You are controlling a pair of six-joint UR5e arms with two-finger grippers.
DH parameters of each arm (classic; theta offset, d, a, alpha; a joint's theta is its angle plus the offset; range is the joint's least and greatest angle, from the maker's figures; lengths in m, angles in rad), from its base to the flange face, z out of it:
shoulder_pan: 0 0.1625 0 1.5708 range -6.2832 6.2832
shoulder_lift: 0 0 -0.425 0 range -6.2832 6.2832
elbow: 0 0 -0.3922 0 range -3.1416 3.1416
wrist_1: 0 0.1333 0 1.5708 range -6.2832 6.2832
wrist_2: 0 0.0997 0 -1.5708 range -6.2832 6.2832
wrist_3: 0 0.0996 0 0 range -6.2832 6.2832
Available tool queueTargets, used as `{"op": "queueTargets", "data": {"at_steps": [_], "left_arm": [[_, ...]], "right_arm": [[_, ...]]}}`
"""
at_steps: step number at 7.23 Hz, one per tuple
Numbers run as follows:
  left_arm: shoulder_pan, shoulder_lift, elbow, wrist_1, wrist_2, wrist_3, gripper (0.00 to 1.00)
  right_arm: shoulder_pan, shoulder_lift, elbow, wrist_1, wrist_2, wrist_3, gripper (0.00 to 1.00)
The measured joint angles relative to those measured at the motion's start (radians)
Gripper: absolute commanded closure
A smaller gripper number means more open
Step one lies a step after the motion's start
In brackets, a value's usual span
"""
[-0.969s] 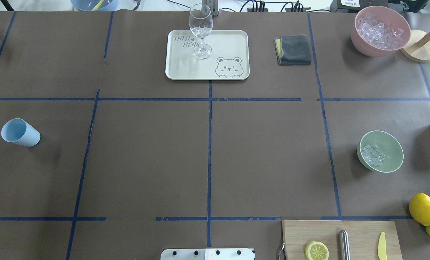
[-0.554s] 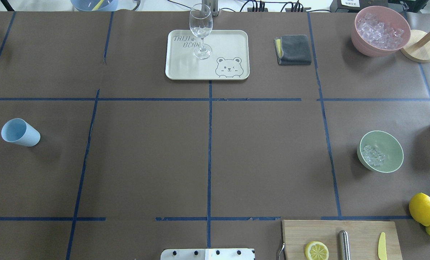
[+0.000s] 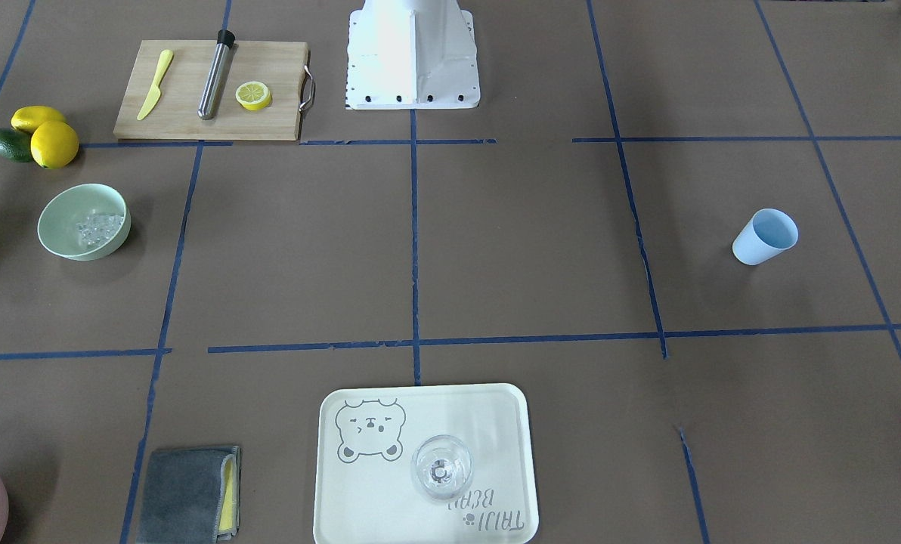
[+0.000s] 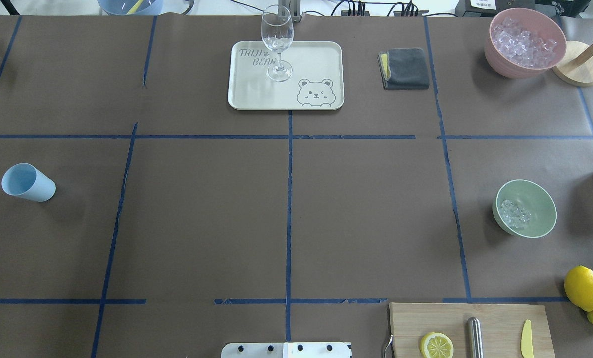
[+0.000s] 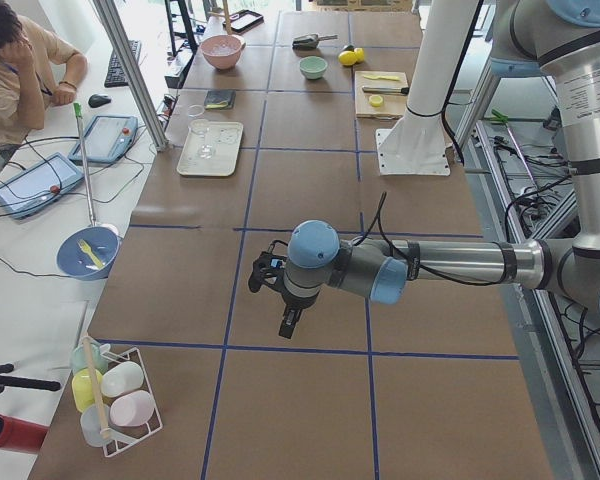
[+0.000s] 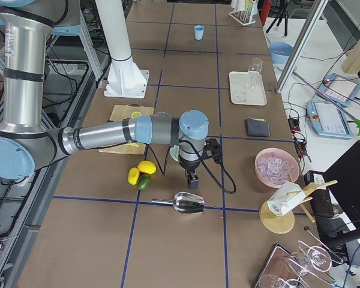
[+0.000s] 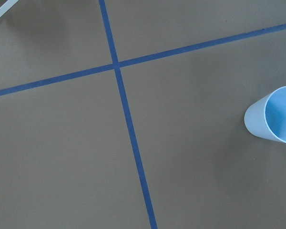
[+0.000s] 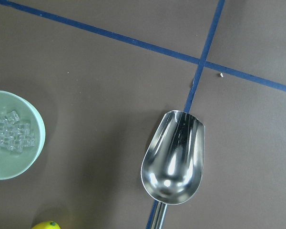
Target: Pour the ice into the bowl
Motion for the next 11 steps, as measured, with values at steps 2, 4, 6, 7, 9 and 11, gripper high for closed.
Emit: {"op": "queueTargets", "data": {"at_steps": [2, 4, 6, 7, 9, 11], "left_arm": [[-0.002, 0.000, 0.030, -0.106, -0.001, -0.003, 0.00], [-0.009, 0.001, 0.021, -0.124, -0.003, -0.002, 0.00], [-0.007, -0.001, 0.030, -0.120, -0.006, -0.001, 0.00], [-0.003, -0.006, 0.047, -0.087, -0.007, -0.001, 0.00], [0.002, -0.034, 0.058, 0.091, -0.005, 0.000, 0.00], [0.005, -0.048, 0.055, 0.183, -0.002, 0.000, 0.00]], "right_arm": [[-0.001, 0.002, -0.004, 0.000, 0.001, -0.001, 0.00], [-0.010, 0.011, -0.019, 0.001, -0.002, 0.004, 0.00], [-0.014, 0.012, -0.026, 0.001, 0.001, 0.013, 0.00], [-0.014, 0.013, -0.028, 0.002, 0.001, 0.015, 0.00], [-0.015, 0.013, -0.028, 0.001, 0.003, 0.017, 0.00], [-0.015, 0.013, -0.029, 0.000, 0.003, 0.018, 0.00]]}}
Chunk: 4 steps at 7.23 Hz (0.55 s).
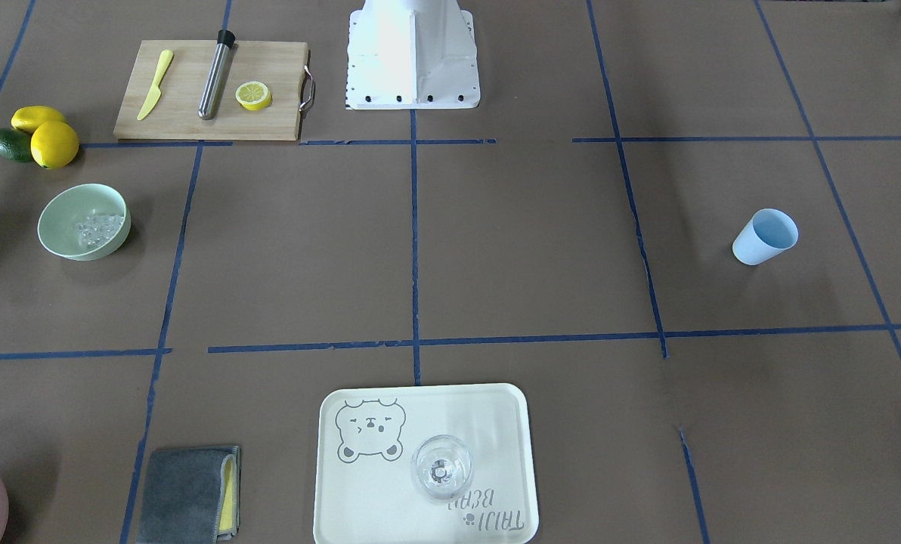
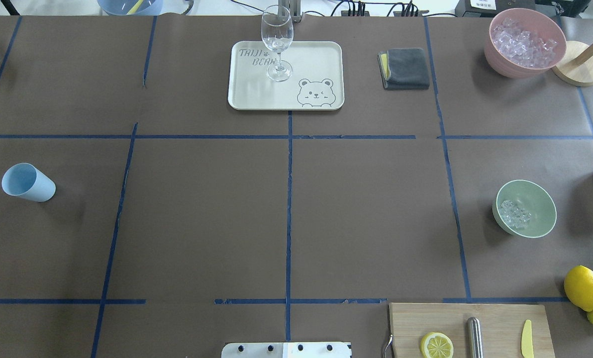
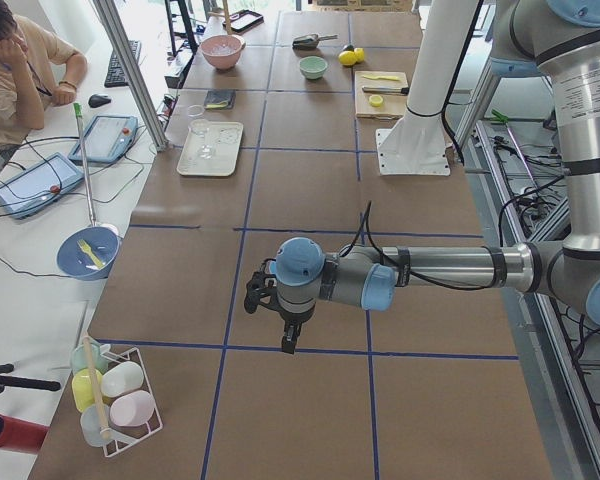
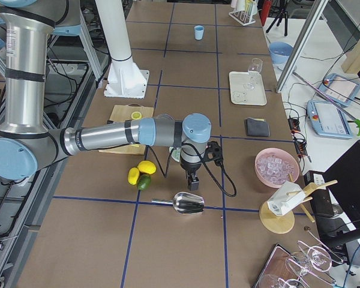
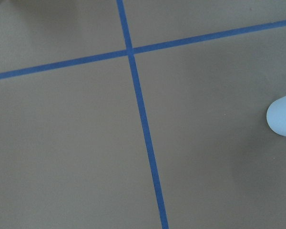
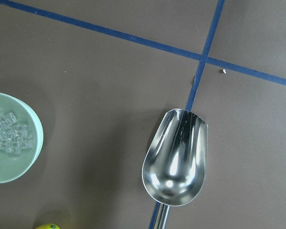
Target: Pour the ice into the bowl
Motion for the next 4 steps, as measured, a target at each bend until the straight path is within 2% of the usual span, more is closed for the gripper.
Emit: {"op": "queueTargets", "data": {"at_steps": [4], "left_arm": [[-0.005, 0.008, -0.021, 0.023, 0.001, 0.000, 0.00]], "right_arm": [[0.000, -0.001, -0.006, 0.000, -0.002, -0.001, 0.00]]}}
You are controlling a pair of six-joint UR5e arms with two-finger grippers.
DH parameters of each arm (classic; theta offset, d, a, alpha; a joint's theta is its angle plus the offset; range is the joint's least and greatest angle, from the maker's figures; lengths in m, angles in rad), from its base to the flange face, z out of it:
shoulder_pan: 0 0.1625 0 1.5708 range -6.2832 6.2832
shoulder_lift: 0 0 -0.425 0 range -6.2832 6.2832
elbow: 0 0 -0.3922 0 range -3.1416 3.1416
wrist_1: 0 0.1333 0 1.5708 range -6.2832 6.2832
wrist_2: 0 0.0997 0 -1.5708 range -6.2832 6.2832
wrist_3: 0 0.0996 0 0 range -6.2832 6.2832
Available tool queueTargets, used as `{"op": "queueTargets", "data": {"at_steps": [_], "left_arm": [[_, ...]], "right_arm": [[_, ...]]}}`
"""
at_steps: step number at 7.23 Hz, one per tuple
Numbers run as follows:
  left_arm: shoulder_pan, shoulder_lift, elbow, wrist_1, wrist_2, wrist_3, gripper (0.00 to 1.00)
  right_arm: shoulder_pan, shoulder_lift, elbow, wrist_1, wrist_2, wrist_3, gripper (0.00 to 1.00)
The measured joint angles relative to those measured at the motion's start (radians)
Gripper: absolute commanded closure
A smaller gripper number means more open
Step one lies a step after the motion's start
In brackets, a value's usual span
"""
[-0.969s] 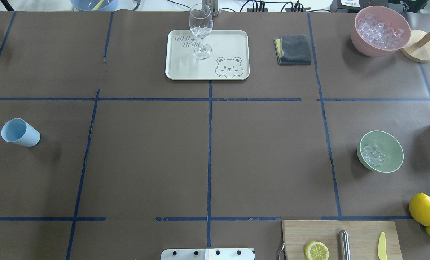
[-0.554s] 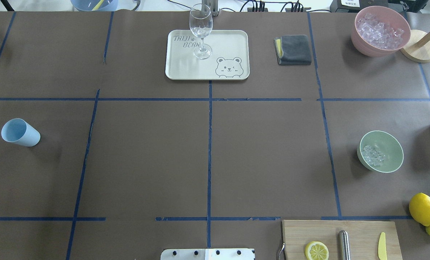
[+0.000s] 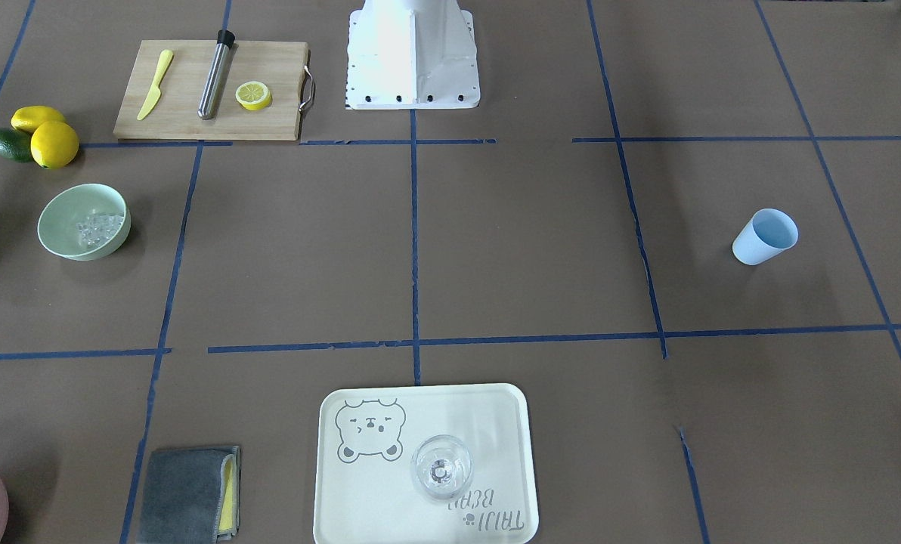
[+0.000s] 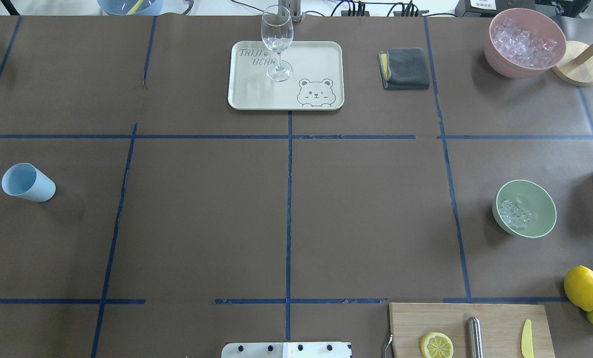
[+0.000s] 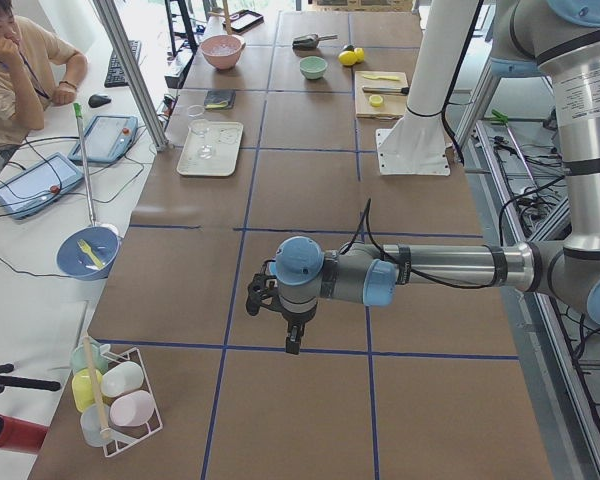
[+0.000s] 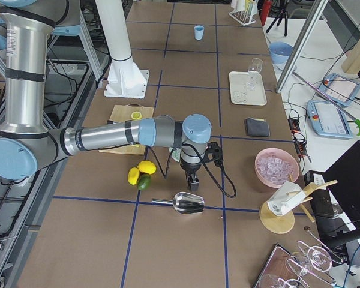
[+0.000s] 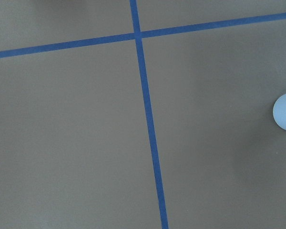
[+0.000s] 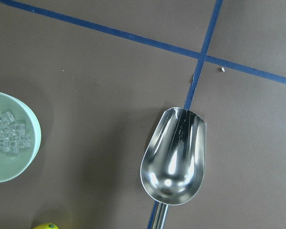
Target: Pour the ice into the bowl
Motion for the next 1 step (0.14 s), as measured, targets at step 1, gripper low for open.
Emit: {"op": "queueTargets", "data": {"at_steps": [1], "left_arm": [[0.001, -0.009, 0.002, 0.000, 0.001, 0.000, 0.00]], "right_arm": [[-0.001, -0.002, -0.004, -0.001, 0.001, 0.000, 0.00]]}}
